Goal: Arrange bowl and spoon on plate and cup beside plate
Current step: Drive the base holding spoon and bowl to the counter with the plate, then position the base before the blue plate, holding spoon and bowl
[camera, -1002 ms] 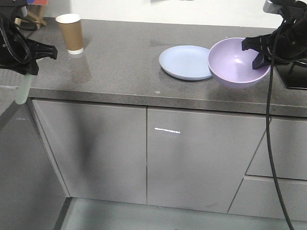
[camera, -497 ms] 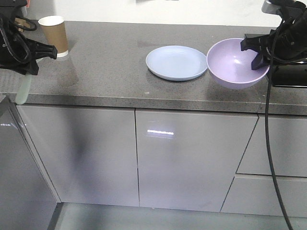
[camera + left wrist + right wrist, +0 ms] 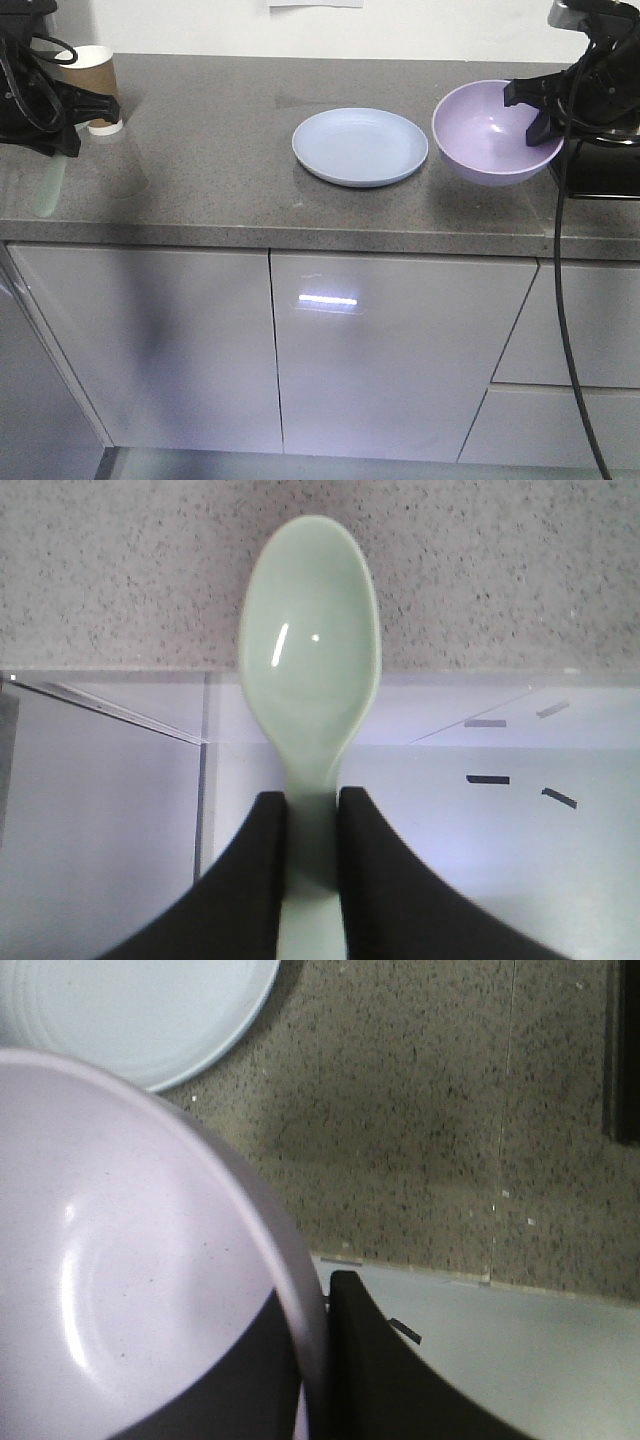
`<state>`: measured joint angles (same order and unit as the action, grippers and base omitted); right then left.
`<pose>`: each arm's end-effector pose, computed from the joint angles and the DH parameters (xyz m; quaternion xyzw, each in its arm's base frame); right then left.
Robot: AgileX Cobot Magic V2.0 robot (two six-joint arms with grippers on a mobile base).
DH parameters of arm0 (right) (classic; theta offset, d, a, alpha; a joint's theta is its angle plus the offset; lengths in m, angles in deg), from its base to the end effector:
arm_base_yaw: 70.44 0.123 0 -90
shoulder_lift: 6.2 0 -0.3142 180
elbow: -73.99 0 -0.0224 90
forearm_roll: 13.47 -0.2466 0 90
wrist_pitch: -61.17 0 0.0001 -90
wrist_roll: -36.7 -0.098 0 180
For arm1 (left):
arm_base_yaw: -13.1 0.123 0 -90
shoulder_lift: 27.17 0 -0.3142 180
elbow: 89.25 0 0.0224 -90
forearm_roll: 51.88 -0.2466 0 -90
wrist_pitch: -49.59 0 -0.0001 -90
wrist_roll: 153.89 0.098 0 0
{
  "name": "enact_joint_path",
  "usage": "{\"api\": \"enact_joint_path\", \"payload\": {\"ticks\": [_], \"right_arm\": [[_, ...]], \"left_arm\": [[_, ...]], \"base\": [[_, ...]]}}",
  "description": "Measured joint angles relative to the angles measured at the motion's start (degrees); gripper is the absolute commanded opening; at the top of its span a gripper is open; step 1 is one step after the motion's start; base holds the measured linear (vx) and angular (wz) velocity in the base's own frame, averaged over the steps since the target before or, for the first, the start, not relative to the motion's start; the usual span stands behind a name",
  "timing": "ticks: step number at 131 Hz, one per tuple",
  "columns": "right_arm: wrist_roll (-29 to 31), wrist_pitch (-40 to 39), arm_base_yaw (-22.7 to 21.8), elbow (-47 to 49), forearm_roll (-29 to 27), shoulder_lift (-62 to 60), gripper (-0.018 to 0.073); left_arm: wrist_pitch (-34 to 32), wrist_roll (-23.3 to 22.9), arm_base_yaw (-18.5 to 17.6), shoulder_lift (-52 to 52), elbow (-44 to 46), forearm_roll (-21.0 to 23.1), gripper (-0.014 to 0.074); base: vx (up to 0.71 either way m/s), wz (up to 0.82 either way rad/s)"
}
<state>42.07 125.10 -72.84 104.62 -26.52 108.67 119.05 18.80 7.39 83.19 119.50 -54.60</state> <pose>0.4271 0.0020 0.3740 -0.0047 0.9556 0.0931 0.2794 0.3958 -0.0352 0.3900 -0.0110 0.9680 -0.0049 0.2508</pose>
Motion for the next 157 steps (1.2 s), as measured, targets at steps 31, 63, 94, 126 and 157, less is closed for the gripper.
{"api": "enact_joint_path", "payload": {"ticks": [31, 63, 94, 126, 157], "right_arm": [[0.00, 0.00, 0.00, 0.00, 0.00, 0.00, -0.0004], [0.00, 0.00, 0.00, 0.00, 0.00, 0.00, -0.0004], [0.00, 0.00, 0.00, 0.00, 0.00, 0.00, -0.0004], [0.00, 0.00, 0.00, 0.00, 0.00, 0.00, -0.0004], [0.00, 0.00, 0.00, 0.00, 0.00, 0.00, -0.0004]], "left_arm": [[0.00, 0.00, 0.00, 0.00, 0.00, 0.00, -0.0007], [0.00, 0.00, 0.00, 0.00, 0.00, 0.00, -0.0007], [0.00, 0.00, 0.00, 0.00, 0.00, 0.00, -0.0007], [0.00, 0.00, 0.00, 0.00, 0.00, 0.00, -0.0007], [0.00, 0.00, 0.00, 0.00, 0.00, 0.00, -0.0007]], "base": [[0.17, 0.00], [0.20, 0.02], [0.20, 0.02], [0.20, 0.02], [0.19, 0.01]]}}
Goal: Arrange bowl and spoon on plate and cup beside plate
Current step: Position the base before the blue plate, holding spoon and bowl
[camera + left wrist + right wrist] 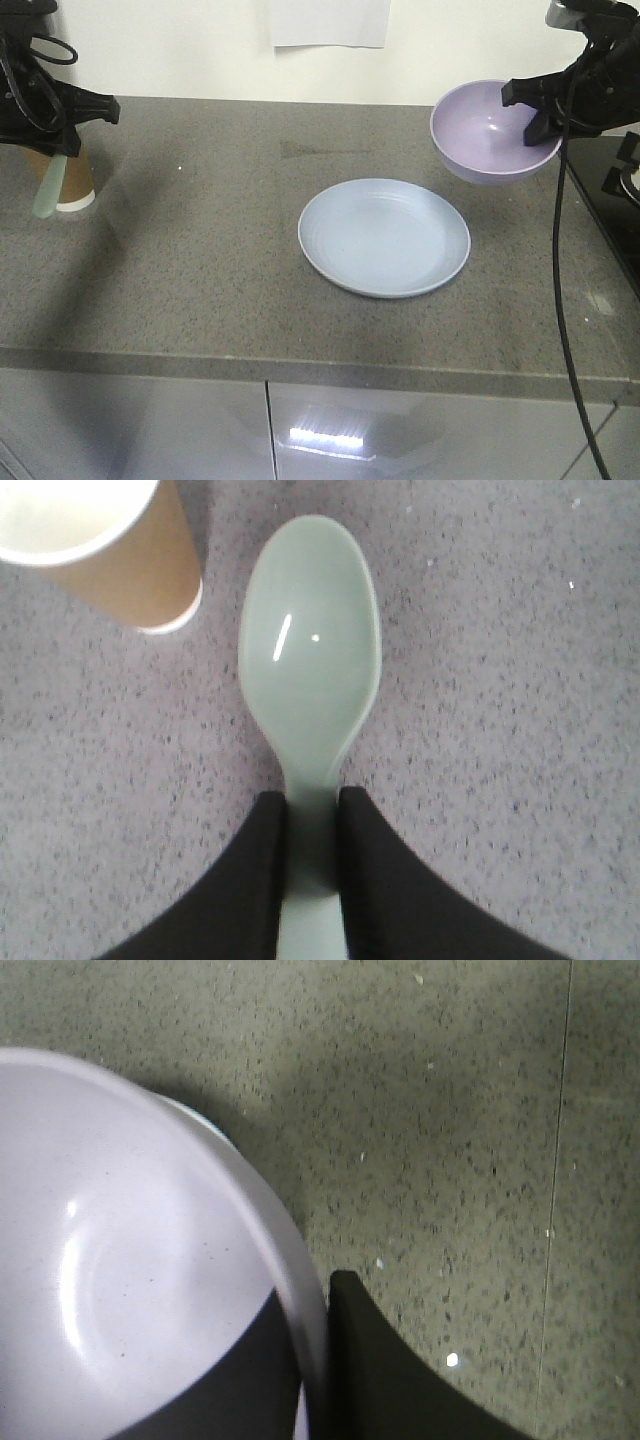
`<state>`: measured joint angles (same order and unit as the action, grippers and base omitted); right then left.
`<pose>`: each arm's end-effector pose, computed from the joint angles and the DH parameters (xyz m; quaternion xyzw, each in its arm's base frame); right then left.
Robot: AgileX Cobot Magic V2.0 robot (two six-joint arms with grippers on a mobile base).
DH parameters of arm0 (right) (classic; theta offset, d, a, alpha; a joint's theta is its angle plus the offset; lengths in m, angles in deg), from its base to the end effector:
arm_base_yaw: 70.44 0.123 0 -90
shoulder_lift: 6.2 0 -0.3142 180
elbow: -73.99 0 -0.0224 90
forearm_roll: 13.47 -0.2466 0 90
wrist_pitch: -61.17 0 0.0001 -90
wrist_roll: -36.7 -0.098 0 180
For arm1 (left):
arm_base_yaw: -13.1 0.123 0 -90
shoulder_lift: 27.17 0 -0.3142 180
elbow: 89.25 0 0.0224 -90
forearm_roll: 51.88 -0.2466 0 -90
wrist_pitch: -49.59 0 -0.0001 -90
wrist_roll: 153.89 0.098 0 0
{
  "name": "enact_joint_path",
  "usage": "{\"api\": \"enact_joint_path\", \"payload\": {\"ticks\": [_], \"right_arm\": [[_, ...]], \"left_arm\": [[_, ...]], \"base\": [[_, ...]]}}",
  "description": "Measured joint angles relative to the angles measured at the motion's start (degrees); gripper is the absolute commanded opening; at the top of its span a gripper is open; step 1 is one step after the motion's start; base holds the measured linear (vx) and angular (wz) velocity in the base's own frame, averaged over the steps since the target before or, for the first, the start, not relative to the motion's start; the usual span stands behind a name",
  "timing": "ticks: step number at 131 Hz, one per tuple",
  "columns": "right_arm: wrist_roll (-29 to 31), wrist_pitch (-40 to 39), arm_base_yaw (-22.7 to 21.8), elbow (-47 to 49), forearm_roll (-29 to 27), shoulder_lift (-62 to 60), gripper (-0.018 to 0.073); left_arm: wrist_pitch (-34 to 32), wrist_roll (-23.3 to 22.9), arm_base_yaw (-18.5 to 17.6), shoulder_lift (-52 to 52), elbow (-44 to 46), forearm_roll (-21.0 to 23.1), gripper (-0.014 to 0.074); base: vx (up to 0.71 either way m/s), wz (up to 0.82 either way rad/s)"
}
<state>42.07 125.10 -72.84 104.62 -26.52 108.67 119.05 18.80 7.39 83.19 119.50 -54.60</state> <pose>0.4271 0.0020 0.3740 -0.0047 0.9556 0.0931 0.2794 0.3958 -0.0352 0.3900 -0.0110 0.9680 -0.0049 0.2508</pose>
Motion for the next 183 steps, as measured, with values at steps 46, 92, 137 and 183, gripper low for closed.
{"api": "enact_joint_path", "payload": {"ticks": [46, 92, 137, 183], "right_arm": [[0.00, 0.00, 0.00, 0.00, 0.00, 0.00, -0.0004], [0.00, 0.00, 0.00, 0.00, 0.00, 0.00, -0.0004], [0.00, 0.00, 0.00, 0.00, 0.00, 0.00, -0.0004], [0.00, 0.00, 0.00, 0.00, 0.00, 0.00, -0.0004]], "left_arm": [[0.00, 0.00, 0.00, 0.00, 0.00, 0.00, -0.0007], [0.00, 0.00, 0.00, 0.00, 0.00, 0.00, -0.0007], [0.00, 0.00, 0.00, 0.00, 0.00, 0.00, -0.0007], [0.00, 0.00, 0.00, 0.00, 0.00, 0.00, -0.0007]], "base": [[0.16, 0.00], [0.13, 0.03], [0.09, 0.02], [0.05, 0.01]]}}
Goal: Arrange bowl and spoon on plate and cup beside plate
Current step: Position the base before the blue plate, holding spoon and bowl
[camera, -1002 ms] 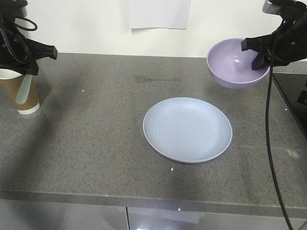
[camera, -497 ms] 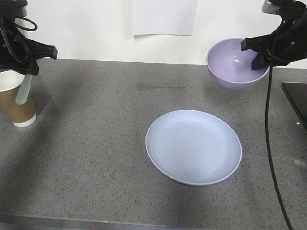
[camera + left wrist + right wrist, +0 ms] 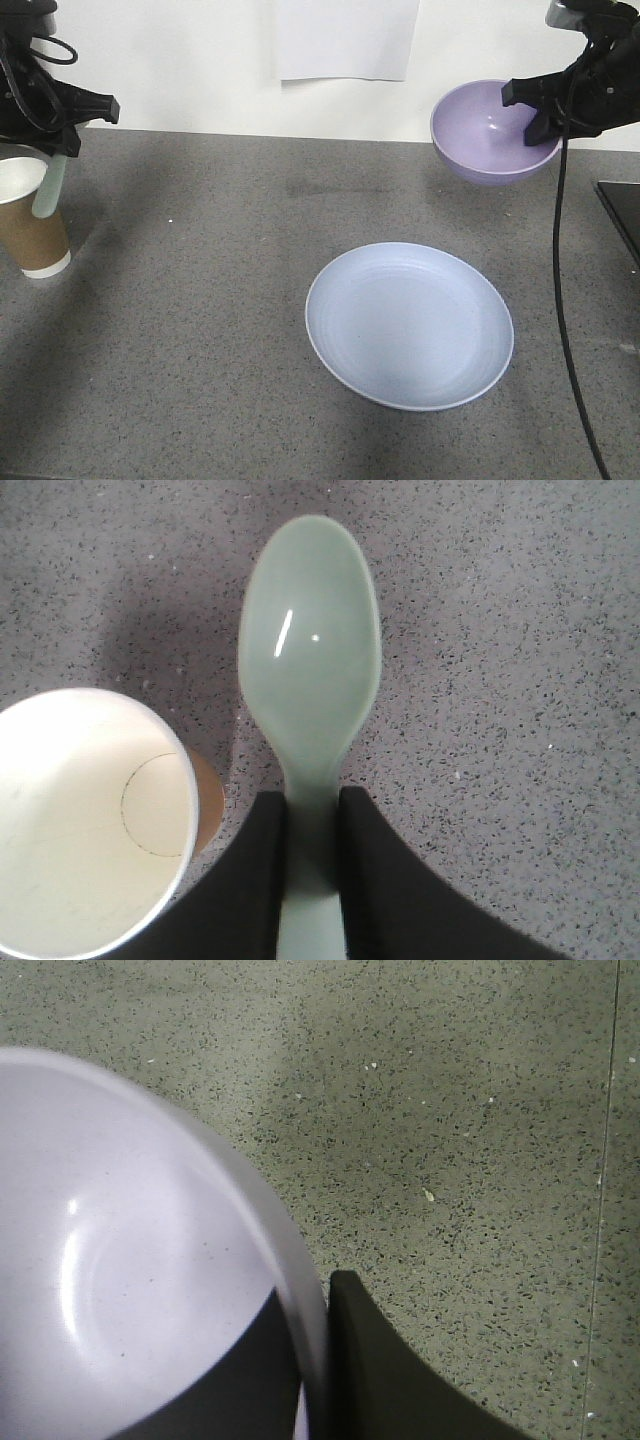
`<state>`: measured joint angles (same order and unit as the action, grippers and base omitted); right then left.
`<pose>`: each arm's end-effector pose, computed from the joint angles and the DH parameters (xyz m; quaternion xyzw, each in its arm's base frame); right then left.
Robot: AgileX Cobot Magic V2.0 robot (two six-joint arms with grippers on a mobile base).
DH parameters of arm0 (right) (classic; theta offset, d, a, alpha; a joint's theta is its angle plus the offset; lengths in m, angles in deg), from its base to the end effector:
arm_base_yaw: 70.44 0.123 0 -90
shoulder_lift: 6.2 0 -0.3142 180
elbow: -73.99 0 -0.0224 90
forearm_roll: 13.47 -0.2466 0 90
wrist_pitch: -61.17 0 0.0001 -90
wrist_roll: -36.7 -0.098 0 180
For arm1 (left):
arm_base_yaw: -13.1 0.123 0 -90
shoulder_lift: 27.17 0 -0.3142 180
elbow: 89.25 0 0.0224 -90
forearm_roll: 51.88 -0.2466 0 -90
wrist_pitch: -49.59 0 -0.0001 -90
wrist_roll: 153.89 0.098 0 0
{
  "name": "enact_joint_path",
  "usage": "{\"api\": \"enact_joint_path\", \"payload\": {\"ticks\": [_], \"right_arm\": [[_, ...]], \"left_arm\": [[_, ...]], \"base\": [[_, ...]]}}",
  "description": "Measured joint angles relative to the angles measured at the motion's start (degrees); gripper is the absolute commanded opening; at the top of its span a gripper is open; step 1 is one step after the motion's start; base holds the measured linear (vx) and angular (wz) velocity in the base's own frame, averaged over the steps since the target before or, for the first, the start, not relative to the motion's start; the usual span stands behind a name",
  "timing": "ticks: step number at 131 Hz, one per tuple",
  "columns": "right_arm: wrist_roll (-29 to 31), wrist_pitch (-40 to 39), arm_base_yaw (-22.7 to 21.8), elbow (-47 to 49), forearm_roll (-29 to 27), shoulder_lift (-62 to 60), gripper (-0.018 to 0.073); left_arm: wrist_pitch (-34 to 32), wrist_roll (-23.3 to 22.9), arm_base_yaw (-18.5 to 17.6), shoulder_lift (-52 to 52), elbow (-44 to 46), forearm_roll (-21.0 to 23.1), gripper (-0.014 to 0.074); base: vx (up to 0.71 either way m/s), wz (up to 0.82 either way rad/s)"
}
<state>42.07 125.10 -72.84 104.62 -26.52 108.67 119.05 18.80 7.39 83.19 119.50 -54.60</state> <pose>0.4271 0.0020 0.3740 -0.0047 0.9556 0.0931 0.2794 0.3958 -0.0352 0.3900 -0.0110 0.9680 -0.0049 0.2508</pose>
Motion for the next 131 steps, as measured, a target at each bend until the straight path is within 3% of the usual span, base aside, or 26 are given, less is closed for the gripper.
{"api": "enact_joint_path", "payload": {"ticks": [131], "right_arm": [[0.00, 0.00, 0.00, 0.00, 0.00, 0.00, -0.0004]], "left_arm": [[0.09, 0.00, 0.00, -0.04, 0.00, 0.00, -0.0007]], "base": [[0.00, 0.00]]}}
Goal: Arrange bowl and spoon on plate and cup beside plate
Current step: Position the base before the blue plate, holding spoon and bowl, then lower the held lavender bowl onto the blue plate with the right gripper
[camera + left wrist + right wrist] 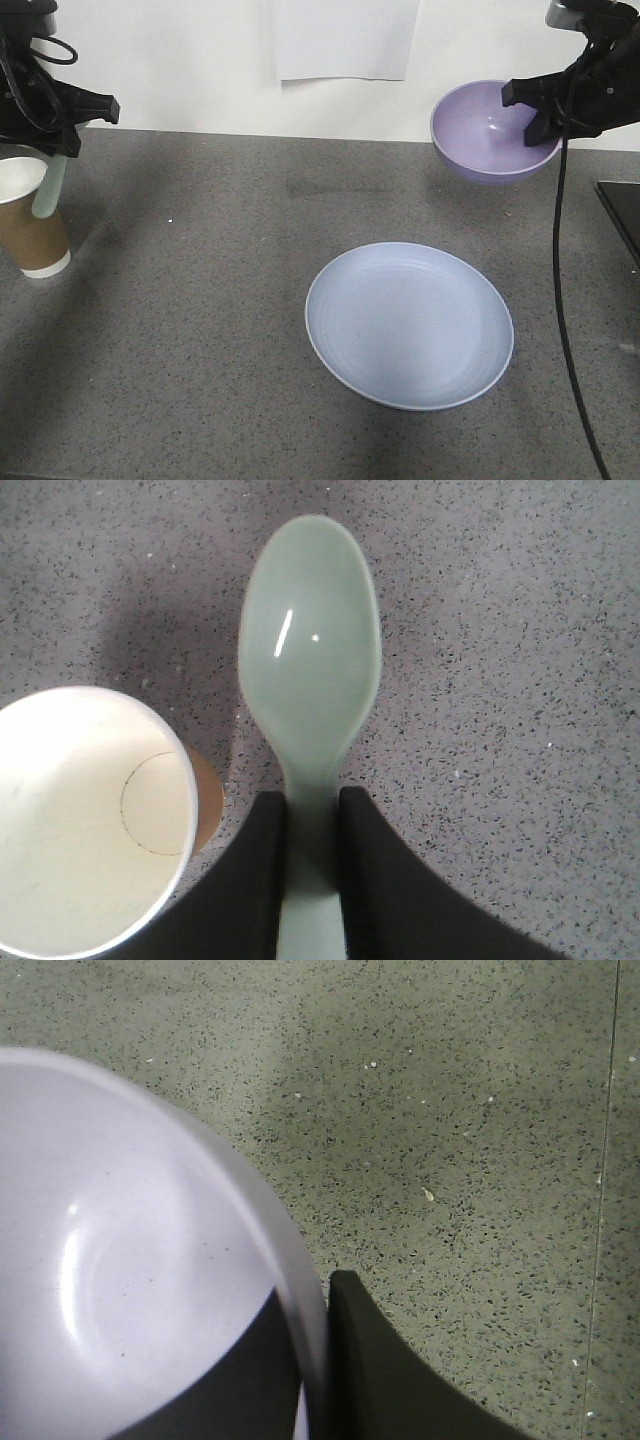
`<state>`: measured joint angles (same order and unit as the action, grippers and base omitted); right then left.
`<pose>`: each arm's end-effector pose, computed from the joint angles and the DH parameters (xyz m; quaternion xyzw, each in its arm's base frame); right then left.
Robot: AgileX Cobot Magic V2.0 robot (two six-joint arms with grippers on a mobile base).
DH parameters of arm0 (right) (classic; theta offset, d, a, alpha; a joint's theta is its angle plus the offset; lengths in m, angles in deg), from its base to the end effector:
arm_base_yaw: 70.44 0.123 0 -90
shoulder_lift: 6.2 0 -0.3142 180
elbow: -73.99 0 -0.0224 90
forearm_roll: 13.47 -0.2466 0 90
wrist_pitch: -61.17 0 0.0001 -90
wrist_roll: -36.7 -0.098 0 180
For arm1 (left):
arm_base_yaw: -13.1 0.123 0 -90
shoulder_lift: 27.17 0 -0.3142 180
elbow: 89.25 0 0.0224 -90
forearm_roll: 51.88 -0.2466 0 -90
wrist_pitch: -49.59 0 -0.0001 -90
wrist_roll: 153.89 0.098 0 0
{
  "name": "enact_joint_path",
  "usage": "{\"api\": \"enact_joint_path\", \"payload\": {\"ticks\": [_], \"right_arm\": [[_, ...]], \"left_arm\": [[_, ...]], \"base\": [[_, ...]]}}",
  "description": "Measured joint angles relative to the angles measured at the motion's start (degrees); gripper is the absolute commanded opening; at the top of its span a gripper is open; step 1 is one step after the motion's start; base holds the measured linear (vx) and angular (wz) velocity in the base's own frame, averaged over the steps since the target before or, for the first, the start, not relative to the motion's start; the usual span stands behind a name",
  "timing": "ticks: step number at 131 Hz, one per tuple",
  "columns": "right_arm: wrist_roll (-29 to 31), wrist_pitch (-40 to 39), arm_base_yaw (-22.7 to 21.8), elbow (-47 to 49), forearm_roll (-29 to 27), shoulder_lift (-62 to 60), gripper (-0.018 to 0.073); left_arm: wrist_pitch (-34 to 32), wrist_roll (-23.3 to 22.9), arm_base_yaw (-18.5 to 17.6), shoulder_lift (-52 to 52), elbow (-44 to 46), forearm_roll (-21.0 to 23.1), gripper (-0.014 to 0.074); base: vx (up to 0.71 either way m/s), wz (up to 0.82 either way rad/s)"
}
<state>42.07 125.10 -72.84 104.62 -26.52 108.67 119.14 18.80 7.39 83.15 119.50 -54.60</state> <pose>0.4271 0.0020 0.3740 -0.0047 0.9556 0.0931 0.2794 0.3955 -0.0352 0.3902 -0.0110 0.9681 -0.0048 0.2504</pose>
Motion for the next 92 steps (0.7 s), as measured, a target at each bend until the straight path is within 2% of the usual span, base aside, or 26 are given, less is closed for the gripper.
{"api": "enact_joint_path", "payload": {"ticks": [92], "right_arm": [[0.00, 0.00, 0.00, 0.00, 0.00, 0.00, -0.0004]], "left_arm": [[0.00, 0.00, 0.00, 0.00, 0.00, 0.00, -0.0007]], "base": [[0.00, 0.00]]}}
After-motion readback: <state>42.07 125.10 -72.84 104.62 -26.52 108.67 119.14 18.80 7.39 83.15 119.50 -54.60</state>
